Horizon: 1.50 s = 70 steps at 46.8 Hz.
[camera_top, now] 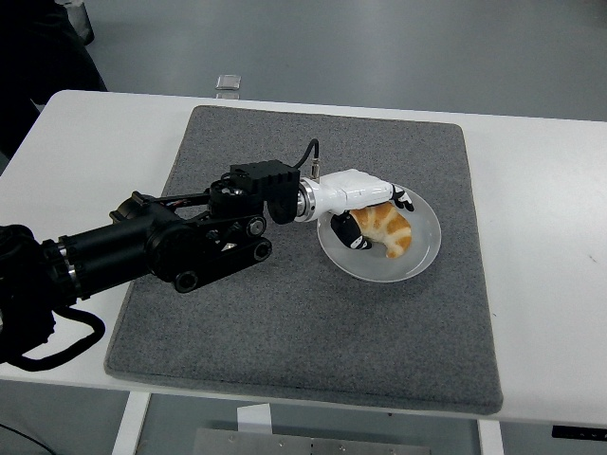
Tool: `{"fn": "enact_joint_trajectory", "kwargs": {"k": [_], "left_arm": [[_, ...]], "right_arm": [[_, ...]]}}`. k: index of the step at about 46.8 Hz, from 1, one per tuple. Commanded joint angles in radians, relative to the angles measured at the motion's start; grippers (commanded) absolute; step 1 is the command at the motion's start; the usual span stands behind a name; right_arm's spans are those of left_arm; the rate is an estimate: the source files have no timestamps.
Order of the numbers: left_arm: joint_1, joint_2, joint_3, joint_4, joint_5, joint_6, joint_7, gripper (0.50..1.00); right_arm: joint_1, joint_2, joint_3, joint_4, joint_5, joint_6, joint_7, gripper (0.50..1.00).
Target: Place the bread on the plate
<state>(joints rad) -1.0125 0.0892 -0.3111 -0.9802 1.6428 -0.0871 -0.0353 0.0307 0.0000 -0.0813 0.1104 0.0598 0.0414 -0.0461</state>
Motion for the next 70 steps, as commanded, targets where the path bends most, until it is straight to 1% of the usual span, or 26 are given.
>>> {"fn": "enact_joint_trajectory", "kwargs": {"k": [1,5,6,8,18,23,26,31,34,39,42,46,49,55,58,64,70], "left_arm": [[0.002,0.006,-0.002,-0.008,-0.008,0.0,0.0,0.958],[0.0,0.014,-0.008,-0.029,-0.03,0.0,0.0,0.969],[0.0,0.015,-0.01,-0.034,-0.037,0.0,0.0,0.983],[-0.001,0.021,-0.013,-0.047,-0.049,-0.002,0.0,0.99],[-0.014,0.095,-0.022,-0.164,-0.164,-0.006,0.002,0.99],[-0.017,0.122,-0.051,-0.195,-0.26,-0.045,0.002,0.99],[-0.017,0.133,-0.098,-0.195,-0.34,-0.089,0.002,0.99],[-0.018,0.158,-0.19,-0.187,-0.495,-0.19,0.005,0.99],[-0.02,0.168,-0.22,-0.187,-0.553,-0.213,0.014,0.99],[-0.02,0.185,-0.264,-0.187,-0.59,-0.214,0.046,0.99],[-0.018,0.201,-0.312,-0.189,-0.626,-0.226,0.06,0.99],[-0.018,0.222,-0.342,-0.187,-0.705,-0.227,0.081,0.99],[-0.02,0.254,-0.344,-0.186,-0.793,-0.229,0.092,0.99],[-0.02,0.319,-0.344,-0.169,-1.013,-0.23,0.094,0.99],[-0.021,0.352,-0.344,-0.16,-1.11,-0.243,0.094,0.99],[-0.02,0.429,-0.347,-0.14,-1.225,-0.284,0.094,0.99],[-0.018,0.475,-0.345,-0.095,-1.33,-0.318,0.094,0.99]], "right_arm": [[0.0,0.0,0.0,0.0,0.0,0.0,0.0,0.952],[0.0,0.0,0.0,0.0,0.0,0.0,0.0,0.952],[0.0,0.0,0.0,0.0,0.0,0.0,-0.001,0.952],[0.0,0.0,0.0,0.0,0.0,0.0,0.0,0.954],[0.0,0.0,0.0,0.0,0.0,0.0,0.0,0.952],[0.0,0.0,0.0,0.0,0.0,0.0,0.0,0.952],[0.0,0.0,0.0,0.0,0.0,0.0,0.0,0.952],[0.0,0.0,0.0,0.0,0.0,0.0,0.0,0.952],[0.0,0.0,0.0,0.0,0.0,0.0,0.0,0.952],[0.0,0.0,0.0,0.0,0.0,0.0,0.0,0.952],[0.0,0.0,0.0,0.0,0.0,0.0,0.0,0.952],[0.0,0.0,0.0,0.0,0.0,0.0,-0.001,0.952],[0.0,0.0,0.0,0.0,0.0,0.0,0.0,0.952],[0.0,0.0,0.0,0.0,0.0,0.0,0.0,0.952],[0.0,0.0,0.0,0.0,0.0,0.0,0.0,0.952],[0.0,0.0,0.0,0.0,0.0,0.0,0.0,0.952],[0.0,0.0,0.0,0.0,0.0,0.0,0.0,0.952]]}}
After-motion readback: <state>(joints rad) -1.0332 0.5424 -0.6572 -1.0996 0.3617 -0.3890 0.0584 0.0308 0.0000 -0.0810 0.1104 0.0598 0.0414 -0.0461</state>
